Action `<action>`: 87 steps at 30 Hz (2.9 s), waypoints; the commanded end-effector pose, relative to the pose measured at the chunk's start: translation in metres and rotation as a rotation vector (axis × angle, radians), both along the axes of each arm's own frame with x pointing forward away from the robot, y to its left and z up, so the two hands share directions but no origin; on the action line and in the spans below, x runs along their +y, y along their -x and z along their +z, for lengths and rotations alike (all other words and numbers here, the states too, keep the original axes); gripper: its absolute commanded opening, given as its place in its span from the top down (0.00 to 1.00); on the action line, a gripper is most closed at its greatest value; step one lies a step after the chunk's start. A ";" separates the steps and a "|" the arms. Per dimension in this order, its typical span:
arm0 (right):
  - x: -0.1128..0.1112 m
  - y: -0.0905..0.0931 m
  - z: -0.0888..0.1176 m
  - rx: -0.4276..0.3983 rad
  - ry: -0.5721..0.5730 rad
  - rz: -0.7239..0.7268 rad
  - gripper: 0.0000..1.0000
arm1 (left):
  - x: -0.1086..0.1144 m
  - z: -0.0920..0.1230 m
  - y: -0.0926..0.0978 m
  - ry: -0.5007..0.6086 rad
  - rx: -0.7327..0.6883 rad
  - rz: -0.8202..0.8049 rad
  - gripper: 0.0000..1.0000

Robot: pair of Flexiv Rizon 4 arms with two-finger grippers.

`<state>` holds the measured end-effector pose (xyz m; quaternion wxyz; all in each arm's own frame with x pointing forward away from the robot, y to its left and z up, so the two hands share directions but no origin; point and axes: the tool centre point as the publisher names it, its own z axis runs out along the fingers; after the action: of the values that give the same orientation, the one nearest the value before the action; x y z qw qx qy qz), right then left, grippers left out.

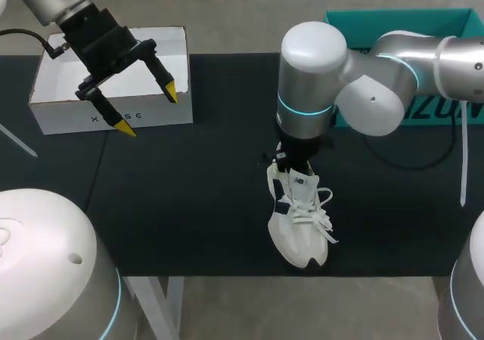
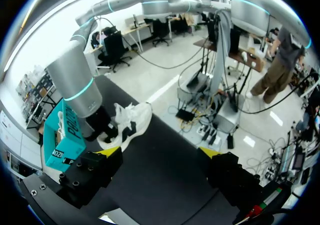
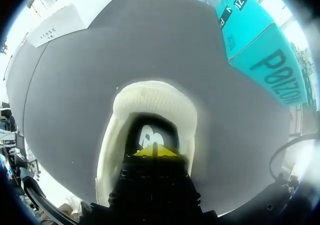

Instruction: Take the shoe out of the shoebox, open the shoe tongue, remove and reinsert the insole, then place the shoe into the shoebox

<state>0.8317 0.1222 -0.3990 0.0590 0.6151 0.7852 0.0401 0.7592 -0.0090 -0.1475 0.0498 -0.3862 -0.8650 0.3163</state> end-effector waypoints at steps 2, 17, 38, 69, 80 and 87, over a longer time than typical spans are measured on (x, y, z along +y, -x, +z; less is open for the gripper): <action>0.000 -0.005 -0.003 0.002 -0.006 -0.007 1.00 | 0.000 0.000 -0.001 -0.003 0.001 -0.001 0.00; -0.008 0.010 0.052 -0.031 -0.001 0.003 1.00 | 0.000 0.000 -0.001 -0.003 0.001 -0.001 0.00; 0.003 0.035 0.039 0.089 -0.008 0.021 1.00 | 0.000 0.000 -0.001 -0.003 0.001 -0.001 0.00; 0.003 0.039 0.021 0.136 -0.032 0.010 0.53 | 0.000 0.000 -0.001 -0.003 0.001 -0.001 0.00; 0.007 0.036 0.019 0.131 -0.037 0.015 0.11 | 0.000 0.000 -0.001 -0.003 0.001 -0.001 0.00; 0.009 0.033 0.027 0.102 -0.043 0.026 0.10 | 0.000 0.000 -0.001 -0.003 0.001 -0.001 0.00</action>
<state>0.8000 0.1321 -0.3742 0.0018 0.6083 0.7934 0.0230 0.7592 -0.0090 -0.1475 0.0499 -0.3862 -0.8650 0.3163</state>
